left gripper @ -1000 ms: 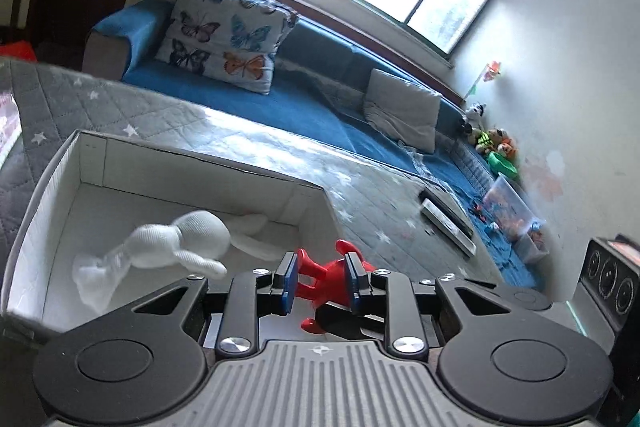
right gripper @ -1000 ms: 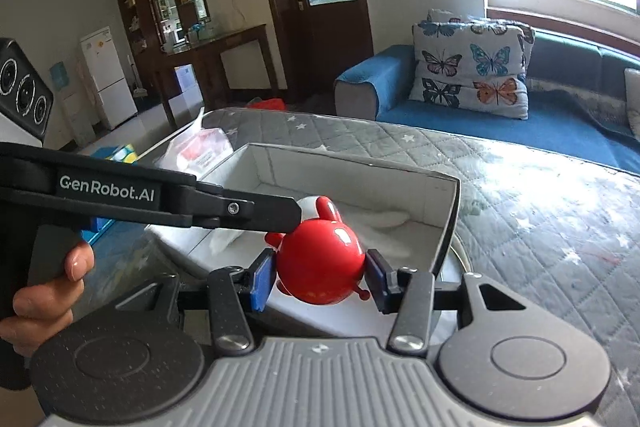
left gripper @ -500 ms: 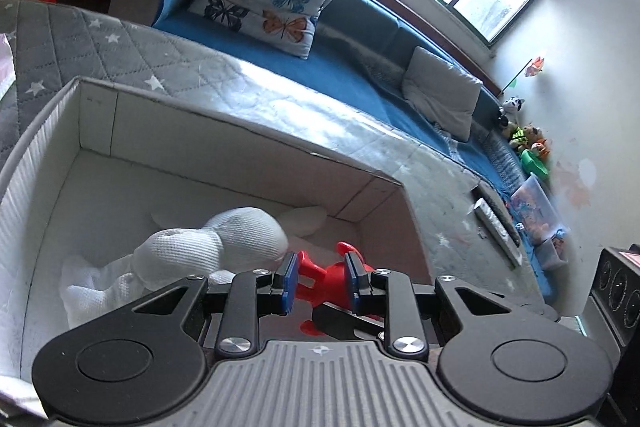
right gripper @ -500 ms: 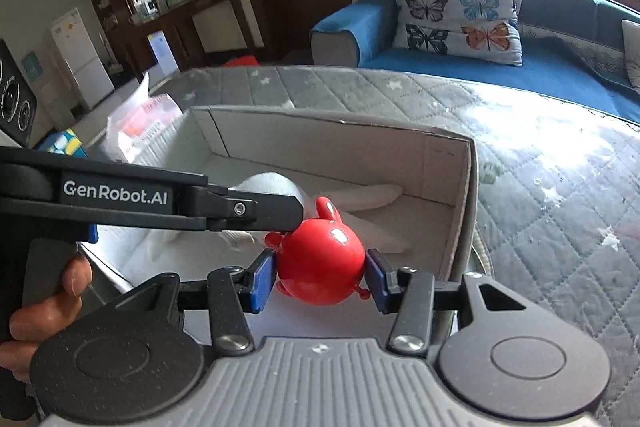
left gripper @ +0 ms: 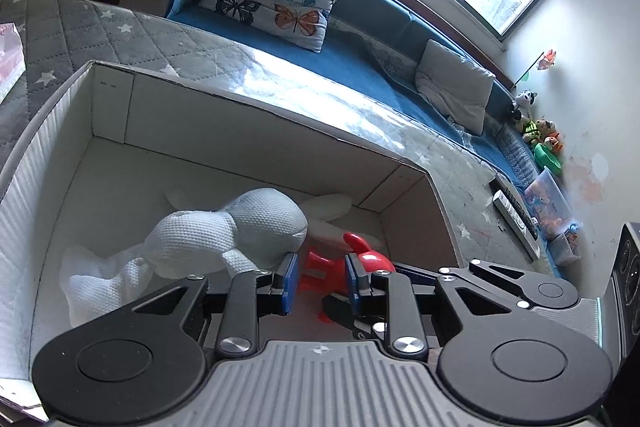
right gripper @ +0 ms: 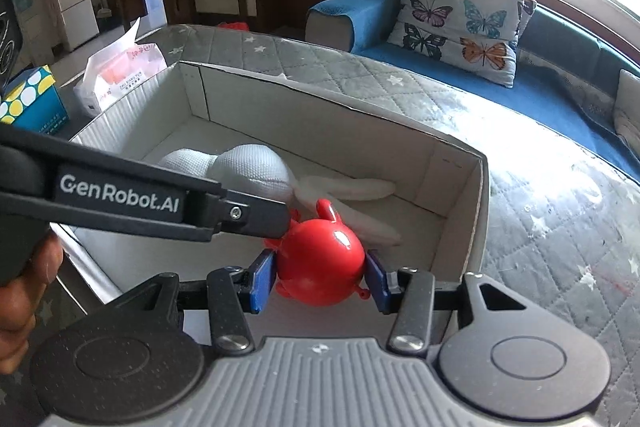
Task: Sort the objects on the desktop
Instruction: 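Carry the red toy into the shoebox and open the right tool, then move the left tool down to the green alien figure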
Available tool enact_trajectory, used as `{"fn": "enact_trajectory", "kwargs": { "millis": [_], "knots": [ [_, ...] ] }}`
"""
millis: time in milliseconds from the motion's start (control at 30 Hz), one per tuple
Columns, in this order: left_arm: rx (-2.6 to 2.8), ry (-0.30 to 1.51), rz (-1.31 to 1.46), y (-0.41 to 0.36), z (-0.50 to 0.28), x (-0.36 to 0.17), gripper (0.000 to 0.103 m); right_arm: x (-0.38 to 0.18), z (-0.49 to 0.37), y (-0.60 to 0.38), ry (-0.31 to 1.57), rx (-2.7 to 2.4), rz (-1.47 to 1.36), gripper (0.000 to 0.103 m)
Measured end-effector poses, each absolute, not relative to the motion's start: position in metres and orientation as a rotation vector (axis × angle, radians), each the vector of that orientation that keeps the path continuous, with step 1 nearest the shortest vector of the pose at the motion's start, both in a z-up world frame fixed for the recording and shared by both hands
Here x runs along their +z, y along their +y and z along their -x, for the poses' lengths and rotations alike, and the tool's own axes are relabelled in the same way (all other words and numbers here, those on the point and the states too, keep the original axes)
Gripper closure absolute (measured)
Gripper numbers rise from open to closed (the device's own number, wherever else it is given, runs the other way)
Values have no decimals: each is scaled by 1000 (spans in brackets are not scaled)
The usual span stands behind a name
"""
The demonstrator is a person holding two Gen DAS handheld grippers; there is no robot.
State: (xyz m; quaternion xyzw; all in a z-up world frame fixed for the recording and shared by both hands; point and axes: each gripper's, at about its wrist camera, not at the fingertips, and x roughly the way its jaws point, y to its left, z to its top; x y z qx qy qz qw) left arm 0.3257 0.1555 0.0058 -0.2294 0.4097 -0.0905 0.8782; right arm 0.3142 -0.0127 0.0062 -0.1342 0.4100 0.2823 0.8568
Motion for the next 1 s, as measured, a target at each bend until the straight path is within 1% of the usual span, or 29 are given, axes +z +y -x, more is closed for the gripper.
{"fn": "enact_trajectory", "kwargs": {
  "millis": [300,400,433,467,800,867,1000],
  "knots": [
    [-190,854,469,152,-324,8,75,10,-314,-18,854,611,259,53],
    [-190,848,457,151,-320,11,75,13,-311,-22,848,618,251,51],
    [-188,846,453,150,-319,13,75,15,-309,-23,843,621,249,48],
    [-188,842,448,149,-316,15,75,17,-306,-26,833,617,246,47],
    [-184,798,390,135,-272,36,74,46,-262,-63,758,644,184,45],
    [-182,794,377,131,-261,39,74,51,-251,-70,743,650,176,39],
    [-175,783,343,123,-237,45,74,57,-225,-86,717,675,161,38]
  ]
}}
